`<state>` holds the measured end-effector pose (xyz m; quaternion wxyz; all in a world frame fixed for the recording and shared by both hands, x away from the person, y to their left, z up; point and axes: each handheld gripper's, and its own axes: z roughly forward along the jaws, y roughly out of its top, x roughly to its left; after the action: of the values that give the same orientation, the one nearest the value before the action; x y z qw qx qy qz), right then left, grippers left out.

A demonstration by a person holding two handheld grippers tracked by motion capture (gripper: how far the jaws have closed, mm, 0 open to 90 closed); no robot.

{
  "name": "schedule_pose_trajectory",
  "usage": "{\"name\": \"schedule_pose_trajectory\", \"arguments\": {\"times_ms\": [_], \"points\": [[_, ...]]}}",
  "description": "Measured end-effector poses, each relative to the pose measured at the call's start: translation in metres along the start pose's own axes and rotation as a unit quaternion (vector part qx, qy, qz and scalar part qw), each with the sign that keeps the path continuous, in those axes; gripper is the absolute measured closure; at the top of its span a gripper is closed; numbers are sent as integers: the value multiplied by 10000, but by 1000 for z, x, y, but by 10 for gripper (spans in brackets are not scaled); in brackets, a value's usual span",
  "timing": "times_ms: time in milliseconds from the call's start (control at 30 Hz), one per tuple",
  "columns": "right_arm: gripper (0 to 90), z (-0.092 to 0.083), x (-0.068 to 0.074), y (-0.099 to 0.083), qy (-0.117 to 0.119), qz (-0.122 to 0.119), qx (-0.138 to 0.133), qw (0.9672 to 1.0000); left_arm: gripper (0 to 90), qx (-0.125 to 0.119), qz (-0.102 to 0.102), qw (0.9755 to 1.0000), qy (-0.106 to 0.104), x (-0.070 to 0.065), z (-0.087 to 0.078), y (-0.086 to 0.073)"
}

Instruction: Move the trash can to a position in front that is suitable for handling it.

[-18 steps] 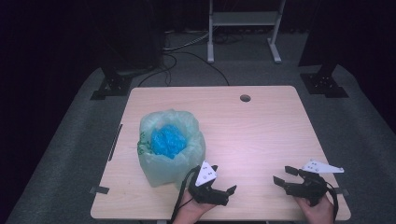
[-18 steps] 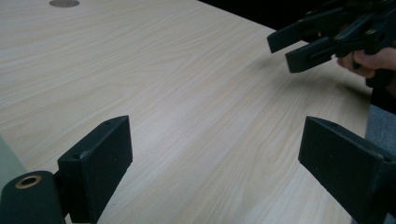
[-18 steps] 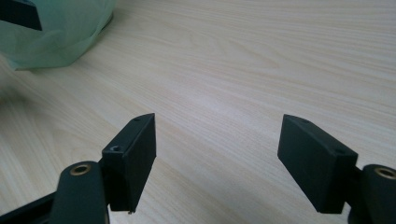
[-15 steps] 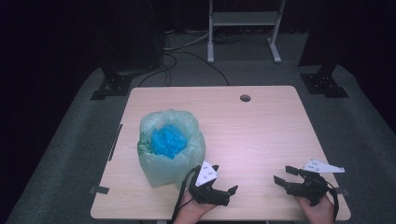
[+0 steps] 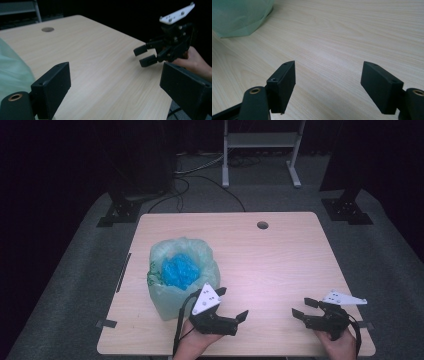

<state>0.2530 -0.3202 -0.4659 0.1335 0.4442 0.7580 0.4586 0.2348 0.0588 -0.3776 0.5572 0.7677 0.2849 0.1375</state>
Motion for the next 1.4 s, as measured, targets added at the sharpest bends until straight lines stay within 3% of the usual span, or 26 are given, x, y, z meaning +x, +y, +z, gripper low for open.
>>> {"name": "schedule_pose_trajectory", "arguments": {"times_ms": [533, 800, 900, 1400], "points": [[271, 5, 5, 1, 33, -76, 97, 9999, 87, -513, -29, 9974, 504, 17, -54, 25], [271, 6, 6, 1, 48, -97, 109, 9999, 87, -627, -68, 9939, 905, 32, -72, 27], [271, 7, 6, 1, 51, -101, 120, 9999, 87, -642, -79, 9915, 1133, 40, -81, 27], [271, 7, 7, 2, 56, -125, 135, 9998, 87, -672, -260, 9837, 1648, 70, -103, 21]]}}
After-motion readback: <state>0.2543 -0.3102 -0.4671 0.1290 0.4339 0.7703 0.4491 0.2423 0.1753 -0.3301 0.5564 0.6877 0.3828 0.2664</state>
